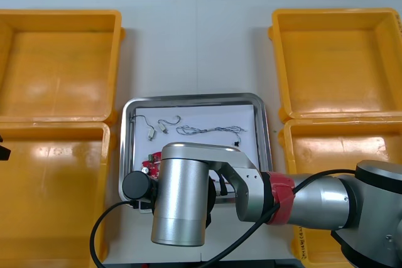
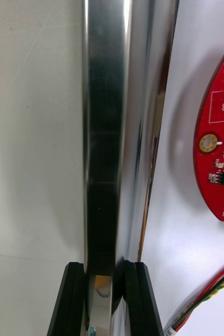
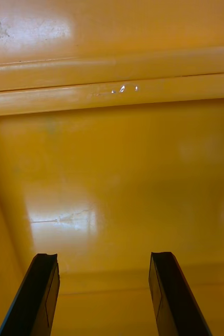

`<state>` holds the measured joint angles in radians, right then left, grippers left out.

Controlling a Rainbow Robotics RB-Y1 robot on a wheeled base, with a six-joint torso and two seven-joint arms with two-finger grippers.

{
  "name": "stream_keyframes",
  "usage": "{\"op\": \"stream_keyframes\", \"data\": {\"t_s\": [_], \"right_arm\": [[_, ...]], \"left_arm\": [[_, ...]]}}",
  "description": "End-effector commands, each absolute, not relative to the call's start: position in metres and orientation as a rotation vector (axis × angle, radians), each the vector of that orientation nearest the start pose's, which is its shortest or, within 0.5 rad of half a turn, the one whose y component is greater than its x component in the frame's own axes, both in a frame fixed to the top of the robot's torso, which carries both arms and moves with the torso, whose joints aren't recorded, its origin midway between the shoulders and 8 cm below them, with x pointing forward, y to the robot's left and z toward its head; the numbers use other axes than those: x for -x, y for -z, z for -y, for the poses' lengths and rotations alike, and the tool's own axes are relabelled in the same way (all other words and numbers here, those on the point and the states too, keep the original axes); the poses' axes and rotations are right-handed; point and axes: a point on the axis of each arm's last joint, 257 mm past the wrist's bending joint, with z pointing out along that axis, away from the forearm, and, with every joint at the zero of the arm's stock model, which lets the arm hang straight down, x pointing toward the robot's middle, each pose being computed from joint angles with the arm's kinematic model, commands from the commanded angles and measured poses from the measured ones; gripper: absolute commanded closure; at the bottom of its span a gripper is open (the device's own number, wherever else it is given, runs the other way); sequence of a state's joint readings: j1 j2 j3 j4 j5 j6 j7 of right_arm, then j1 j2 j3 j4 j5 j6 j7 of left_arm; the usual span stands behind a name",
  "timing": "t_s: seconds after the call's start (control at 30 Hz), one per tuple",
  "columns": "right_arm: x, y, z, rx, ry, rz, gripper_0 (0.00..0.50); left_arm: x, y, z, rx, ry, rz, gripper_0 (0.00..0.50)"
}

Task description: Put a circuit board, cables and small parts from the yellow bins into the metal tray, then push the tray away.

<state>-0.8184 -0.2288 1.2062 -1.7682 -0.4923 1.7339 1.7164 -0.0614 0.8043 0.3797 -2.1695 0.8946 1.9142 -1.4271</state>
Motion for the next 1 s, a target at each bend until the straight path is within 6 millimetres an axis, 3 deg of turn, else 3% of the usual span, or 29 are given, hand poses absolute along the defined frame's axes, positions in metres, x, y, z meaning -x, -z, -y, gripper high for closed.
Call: {"op": "stream_keyframes", "data": {"t_s": [0.03,0.4,1.0], "right_arm": [[-0.306,0.337,-0.038,2.119,0.370,-1.982,0.500],[-0.321,0.320,-0.040,2.064,0.348,-2.015,0.500],[-0.358,0.269,-0.039,1.977,0.392,-2.018,0.500]], "left_arm": [[-0.340,0.179,-0.404,-0.060,-0.062,-2.735,0.000],[-0.340,0.179,-0.404,-0.060,-0.062,-2.735,0.000],[-0.340,0.179,-0.404,-0.060,-0.062,-2.735,0.000]]}}
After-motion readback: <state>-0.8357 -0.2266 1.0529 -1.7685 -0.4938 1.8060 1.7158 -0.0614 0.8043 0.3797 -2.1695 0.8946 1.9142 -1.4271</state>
